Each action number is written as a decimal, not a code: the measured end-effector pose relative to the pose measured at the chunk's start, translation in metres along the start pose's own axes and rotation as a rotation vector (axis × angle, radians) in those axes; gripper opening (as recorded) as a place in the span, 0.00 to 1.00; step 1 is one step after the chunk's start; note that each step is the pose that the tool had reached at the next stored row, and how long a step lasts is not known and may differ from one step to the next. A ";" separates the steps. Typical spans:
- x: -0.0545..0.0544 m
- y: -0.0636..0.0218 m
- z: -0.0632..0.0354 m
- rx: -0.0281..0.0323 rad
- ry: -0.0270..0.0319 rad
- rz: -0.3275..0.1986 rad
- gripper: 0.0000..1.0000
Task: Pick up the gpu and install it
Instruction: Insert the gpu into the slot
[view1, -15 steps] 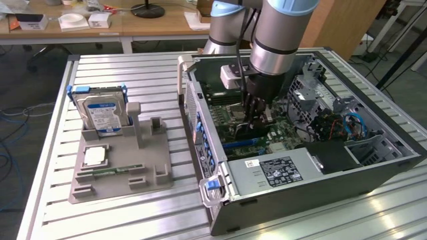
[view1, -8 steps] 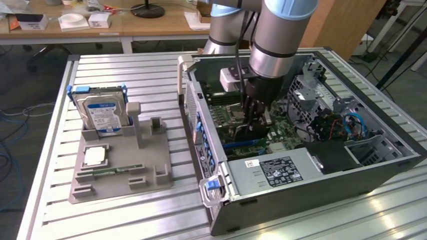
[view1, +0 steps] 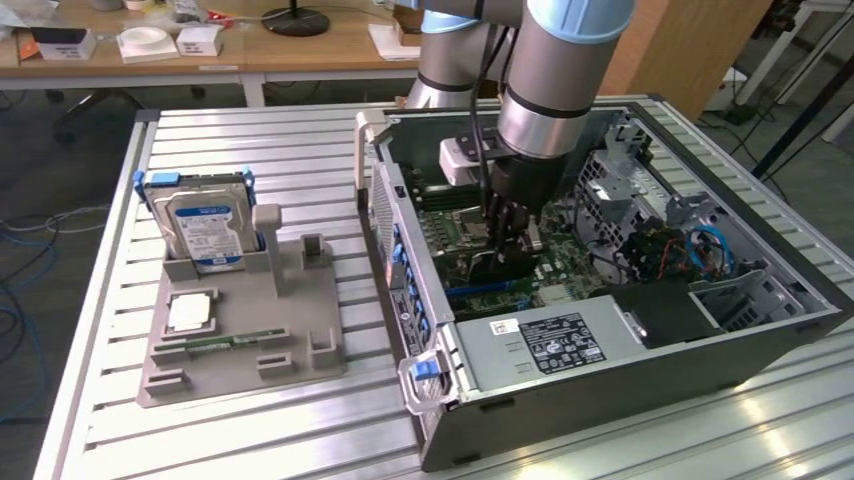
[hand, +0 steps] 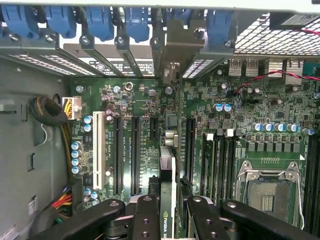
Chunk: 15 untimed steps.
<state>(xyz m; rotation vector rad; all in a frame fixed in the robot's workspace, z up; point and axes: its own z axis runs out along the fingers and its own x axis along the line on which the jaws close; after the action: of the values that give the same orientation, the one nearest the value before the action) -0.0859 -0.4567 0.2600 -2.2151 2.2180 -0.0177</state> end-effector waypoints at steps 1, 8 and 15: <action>0.000 0.0000 0.0006 0.0002 -0.0005 0.000 0.26; 0.000 0.0001 0.0045 -0.0001 0.0000 0.001 0.26; -0.002 0.0001 0.0048 0.0000 0.0001 0.001 0.26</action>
<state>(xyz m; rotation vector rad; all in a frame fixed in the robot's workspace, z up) -0.0860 -0.4550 0.2552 -2.2144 2.2188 -0.0178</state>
